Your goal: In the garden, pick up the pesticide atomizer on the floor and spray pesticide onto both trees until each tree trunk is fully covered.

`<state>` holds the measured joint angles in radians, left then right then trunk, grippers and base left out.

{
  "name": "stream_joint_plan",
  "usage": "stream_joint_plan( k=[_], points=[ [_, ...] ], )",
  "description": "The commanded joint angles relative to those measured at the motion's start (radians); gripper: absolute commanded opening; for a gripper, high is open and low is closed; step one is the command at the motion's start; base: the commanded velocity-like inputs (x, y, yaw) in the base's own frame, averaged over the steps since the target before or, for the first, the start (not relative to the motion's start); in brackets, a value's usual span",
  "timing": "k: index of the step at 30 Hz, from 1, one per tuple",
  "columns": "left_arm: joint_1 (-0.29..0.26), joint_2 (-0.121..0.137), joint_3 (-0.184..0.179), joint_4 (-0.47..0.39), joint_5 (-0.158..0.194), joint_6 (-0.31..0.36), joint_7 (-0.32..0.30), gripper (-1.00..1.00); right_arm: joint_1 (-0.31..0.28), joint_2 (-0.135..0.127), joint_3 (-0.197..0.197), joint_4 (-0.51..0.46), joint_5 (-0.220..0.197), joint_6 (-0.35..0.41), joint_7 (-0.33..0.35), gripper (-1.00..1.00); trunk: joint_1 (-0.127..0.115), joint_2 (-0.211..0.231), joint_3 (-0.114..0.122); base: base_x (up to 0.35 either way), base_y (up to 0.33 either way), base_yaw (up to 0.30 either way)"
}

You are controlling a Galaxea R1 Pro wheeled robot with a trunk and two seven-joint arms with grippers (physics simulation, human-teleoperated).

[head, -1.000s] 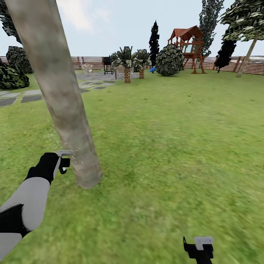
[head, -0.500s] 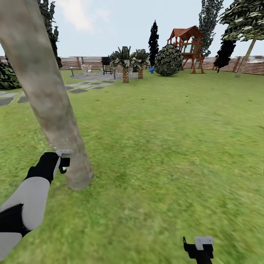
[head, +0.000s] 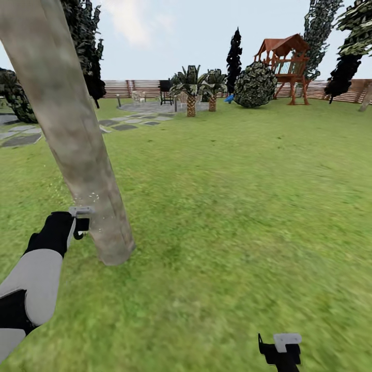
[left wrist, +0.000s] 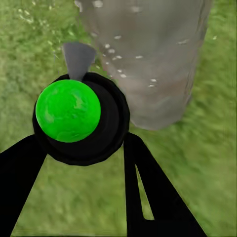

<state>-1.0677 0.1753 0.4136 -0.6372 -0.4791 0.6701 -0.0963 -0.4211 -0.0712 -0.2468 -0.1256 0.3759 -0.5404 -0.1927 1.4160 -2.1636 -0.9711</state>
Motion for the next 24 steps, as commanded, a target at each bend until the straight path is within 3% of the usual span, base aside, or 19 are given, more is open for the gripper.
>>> stream_joint_plan(
  k=[1,5,24],
  points=[
    [0.001,0.006,0.003,-0.003,-0.008,0.004,-0.01,-1.0,-0.001,0.0,-0.005,0.001,0.011,-0.003,-0.005,1.0,0.0,0.0,-0.001,0.015,-0.007,0.278],
    [0.002,0.004,-0.001,0.003,-0.008,0.004,-0.01,-1.0,-0.001,-0.001,-0.005,0.001,0.011,-0.003,-0.005,1.0,0.0,0.0,-0.001,0.004,-0.074,0.172],
    [0.002,-0.002,0.0,0.008,-0.009,0.002,-0.003,-1.0,-0.001,-0.001,-0.005,0.001,0.011,-0.003,-0.005,1.0,0.0,0.0,-0.001,0.0,-0.27,0.029]
  ],
)
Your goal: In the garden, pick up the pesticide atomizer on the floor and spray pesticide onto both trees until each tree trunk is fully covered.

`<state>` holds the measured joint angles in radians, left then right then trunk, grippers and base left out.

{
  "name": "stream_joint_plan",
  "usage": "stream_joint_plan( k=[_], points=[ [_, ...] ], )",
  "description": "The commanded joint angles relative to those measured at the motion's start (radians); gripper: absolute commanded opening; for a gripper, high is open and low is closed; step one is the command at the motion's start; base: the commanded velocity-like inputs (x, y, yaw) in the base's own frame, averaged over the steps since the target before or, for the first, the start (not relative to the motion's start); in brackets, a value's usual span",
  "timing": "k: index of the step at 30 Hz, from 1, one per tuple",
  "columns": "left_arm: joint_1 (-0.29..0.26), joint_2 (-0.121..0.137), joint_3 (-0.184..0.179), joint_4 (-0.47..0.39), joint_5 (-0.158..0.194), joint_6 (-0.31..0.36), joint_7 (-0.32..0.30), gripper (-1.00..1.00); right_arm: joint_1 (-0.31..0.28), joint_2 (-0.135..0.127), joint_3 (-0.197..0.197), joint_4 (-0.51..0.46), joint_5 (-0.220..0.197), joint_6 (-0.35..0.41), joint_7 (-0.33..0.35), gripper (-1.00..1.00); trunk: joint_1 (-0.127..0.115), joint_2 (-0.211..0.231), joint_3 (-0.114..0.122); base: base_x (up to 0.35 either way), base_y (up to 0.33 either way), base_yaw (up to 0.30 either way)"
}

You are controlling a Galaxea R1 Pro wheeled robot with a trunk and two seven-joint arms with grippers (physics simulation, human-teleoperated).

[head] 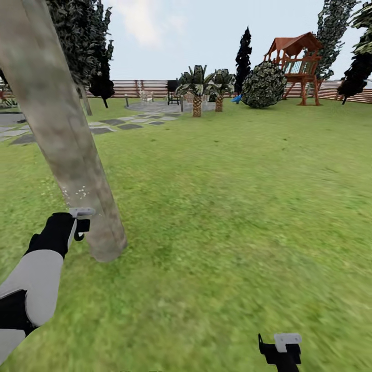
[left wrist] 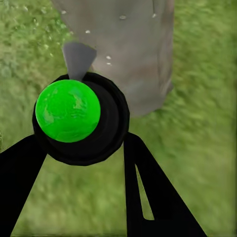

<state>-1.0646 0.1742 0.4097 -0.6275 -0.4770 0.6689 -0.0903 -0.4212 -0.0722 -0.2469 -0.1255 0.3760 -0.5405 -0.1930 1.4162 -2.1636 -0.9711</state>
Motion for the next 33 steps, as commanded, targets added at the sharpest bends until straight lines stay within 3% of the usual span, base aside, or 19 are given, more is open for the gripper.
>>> stream_joint_plan(
  k=[1,12,27,31,33],
  points=[
    [-0.001,-0.001,0.004,-0.001,-0.011,0.003,-0.009,-1.0,-0.001,0.0,-0.005,0.001,0.011,-0.003,-0.005,1.0,0.0,0.0,-0.001,0.0,-0.273,0.239],
    [0.032,-0.005,0.004,0.001,-0.004,0.001,-0.008,-1.0,0.0,0.0,-0.005,0.001,0.011,-0.003,-0.005,1.0,0.0,0.0,-0.001,0.055,-0.273,0.258],
    [0.12,0.006,0.013,0.015,-0.004,-0.001,-0.001,-1.0,-0.001,0.0,-0.006,0.0,0.011,-0.004,-0.005,1.0,0.0,0.0,-0.001,0.163,-0.25,0.006],
    [0.153,0.008,0.048,0.011,-0.005,-0.008,0.002,-1.0,-0.001,0.0,-0.006,0.0,0.011,-0.004,-0.005,1.0,0.0,0.0,-0.001,0.063,-0.047,0.114],
    [0.176,0.008,0.057,0.001,-0.004,-0.01,0.052,-1.0,-0.001,-0.005,-0.007,-0.002,0.011,-0.004,-0.005,1.0,0.0,0.0,-0.001,0.004,-0.003,0.261]
  ],
)
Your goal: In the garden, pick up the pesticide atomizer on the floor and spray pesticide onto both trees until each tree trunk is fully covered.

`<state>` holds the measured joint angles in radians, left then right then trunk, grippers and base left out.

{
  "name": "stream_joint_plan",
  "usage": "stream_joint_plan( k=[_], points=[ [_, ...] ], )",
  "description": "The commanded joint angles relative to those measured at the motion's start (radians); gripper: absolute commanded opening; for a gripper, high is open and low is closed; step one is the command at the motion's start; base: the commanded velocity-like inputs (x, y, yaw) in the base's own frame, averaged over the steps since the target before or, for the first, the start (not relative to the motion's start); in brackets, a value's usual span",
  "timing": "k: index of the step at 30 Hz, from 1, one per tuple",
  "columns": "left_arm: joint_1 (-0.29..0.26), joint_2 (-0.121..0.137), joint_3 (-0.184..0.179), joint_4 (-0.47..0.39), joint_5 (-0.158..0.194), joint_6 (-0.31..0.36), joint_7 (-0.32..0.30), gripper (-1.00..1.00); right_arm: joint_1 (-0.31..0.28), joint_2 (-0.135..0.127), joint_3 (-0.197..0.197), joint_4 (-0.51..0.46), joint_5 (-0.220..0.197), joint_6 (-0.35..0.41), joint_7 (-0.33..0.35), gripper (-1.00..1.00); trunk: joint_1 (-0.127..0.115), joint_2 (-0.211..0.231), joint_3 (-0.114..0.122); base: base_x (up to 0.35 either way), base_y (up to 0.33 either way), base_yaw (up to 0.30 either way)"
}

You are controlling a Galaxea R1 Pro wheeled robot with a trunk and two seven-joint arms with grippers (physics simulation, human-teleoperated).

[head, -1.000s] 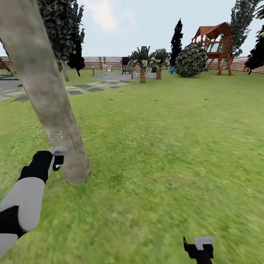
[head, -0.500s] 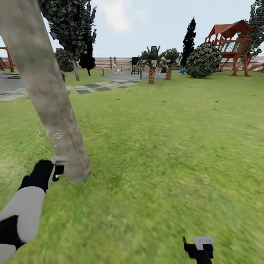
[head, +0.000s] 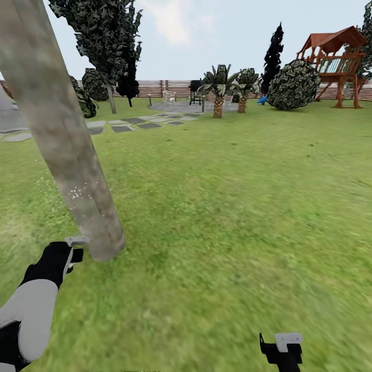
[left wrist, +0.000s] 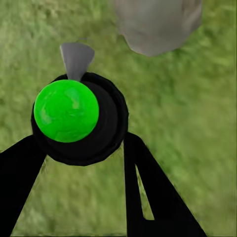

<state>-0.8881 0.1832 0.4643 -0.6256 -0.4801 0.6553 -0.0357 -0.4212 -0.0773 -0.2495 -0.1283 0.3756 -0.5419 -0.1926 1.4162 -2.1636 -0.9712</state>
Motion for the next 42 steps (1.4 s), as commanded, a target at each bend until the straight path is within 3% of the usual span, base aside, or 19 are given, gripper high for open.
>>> stream_joint_plan(
  k=[1,6,9,13,22,28,42],
  points=[
    [0.003,-0.002,0.01,-0.001,-0.001,0.002,0.02,-1.0,-0.001,-0.006,-0.004,0.001,0.011,-0.003,-0.006,1.0,0.0,0.0,-0.001,0.002,-0.001,0.271],
    [0.013,-0.021,0.022,0.032,0.01,-0.011,0.044,-1.0,-0.001,-0.012,-0.002,0.001,0.011,-0.003,-0.006,1.0,0.0,0.0,-0.001,0.0,0.0,0.267],
    [0.028,-0.026,0.022,0.066,0.044,-0.096,0.045,-1.0,-0.001,-0.012,-0.002,0.001,0.011,-0.003,-0.006,1.0,0.0,0.0,-0.001,0.079,-0.081,0.077],
    [0.035,-0.028,0.022,0.1,0.051,-0.15,0.045,-1.0,-0.001,-0.012,-0.001,0.002,0.011,-0.003,-0.005,1.0,0.0,0.0,-0.001,0.216,-0.181,0.007],
    [0.069,-0.025,0.023,0.091,0.049,-0.157,0.046,-1.0,-0.001,-0.01,-0.001,0.005,0.011,-0.001,-0.005,1.0,0.0,0.0,-0.001,0.229,-0.197,0.0],
    [0.07,-0.024,0.056,0.09,0.049,-0.16,0.046,-1.0,-0.001,-0.01,-0.001,0.006,0.011,-0.001,-0.005,1.0,0.0,0.0,-0.001,0.229,-0.198,0.0],
    [0.072,-0.03,0.056,0.095,0.049,-0.161,0.068,-1.0,-0.001,-0.01,-0.001,0.006,0.011,-0.001,-0.005,1.0,0.0,0.0,-0.001,0.185,-0.222,0.101]
  ],
)
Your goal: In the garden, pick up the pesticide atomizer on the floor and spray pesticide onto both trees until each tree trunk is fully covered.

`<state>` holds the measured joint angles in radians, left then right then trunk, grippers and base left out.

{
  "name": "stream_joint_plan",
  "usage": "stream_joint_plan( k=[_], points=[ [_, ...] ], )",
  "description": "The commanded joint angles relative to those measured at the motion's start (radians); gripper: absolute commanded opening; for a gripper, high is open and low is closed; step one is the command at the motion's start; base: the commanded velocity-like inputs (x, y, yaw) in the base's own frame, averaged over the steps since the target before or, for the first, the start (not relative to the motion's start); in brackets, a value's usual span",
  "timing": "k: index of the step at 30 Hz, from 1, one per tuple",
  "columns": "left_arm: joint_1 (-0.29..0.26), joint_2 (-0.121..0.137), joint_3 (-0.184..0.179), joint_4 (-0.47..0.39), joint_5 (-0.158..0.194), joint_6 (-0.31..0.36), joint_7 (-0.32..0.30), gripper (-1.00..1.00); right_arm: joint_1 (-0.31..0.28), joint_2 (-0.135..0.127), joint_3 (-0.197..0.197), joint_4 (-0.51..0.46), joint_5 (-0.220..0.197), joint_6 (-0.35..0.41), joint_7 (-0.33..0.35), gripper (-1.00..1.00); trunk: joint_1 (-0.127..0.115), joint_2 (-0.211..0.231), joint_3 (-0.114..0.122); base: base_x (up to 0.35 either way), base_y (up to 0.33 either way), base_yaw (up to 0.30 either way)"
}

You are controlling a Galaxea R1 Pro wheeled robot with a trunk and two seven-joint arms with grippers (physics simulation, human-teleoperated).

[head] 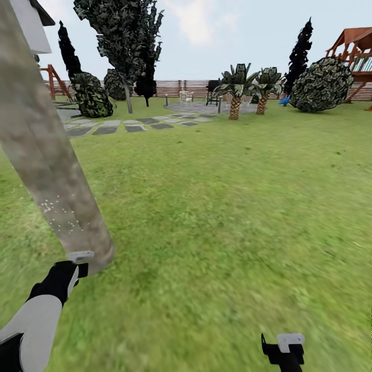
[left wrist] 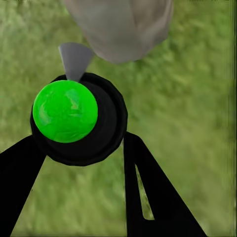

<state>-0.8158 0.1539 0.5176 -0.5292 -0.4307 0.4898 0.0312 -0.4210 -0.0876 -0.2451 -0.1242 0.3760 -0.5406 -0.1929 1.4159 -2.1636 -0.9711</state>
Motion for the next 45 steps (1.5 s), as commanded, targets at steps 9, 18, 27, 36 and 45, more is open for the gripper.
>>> stream_joint_plan(
  k=[9,18,27,36,45],
  points=[
    [-0.001,0.001,0.004,-0.001,-0.001,0.004,0.002,-1.0,-0.001,0.0,-0.005,0.002,0.011,-0.002,-0.005,1.0,0.0,0.0,-0.001,0.148,-0.247,0.001],
    [0.0,0.0,0.002,-0.003,0.0,0.004,0.002,-1.0,-0.001,0.0,-0.005,0.002,0.011,-0.002,-0.005,1.0,0.0,0.0,-0.001,0.16,-0.247,0.113],
    [0.0,0.001,0.004,-0.001,-0.002,0.004,0.002,-1.0,-0.001,0.0,-0.005,0.002,0.011,-0.002,-0.005,1.0,0.0,0.0,-0.001,0.166,-0.245,0.275],
    [0.0,0.001,0.004,0.0,-0.002,0.004,0.002,-1.0,-0.001,0.0,-0.005,0.002,0.011,-0.002,-0.004,1.0,0.0,0.0,-0.001,0.207,-0.222,0.27],
    [0.0,0.001,0.004,0.003,-0.001,0.004,0.003,-1.0,-0.001,0.0,-0.005,0.002,0.011,-0.002,-0.003,1.0,0.0,0.0,-0.001,0.217,-0.213,0.018]
  ],
)
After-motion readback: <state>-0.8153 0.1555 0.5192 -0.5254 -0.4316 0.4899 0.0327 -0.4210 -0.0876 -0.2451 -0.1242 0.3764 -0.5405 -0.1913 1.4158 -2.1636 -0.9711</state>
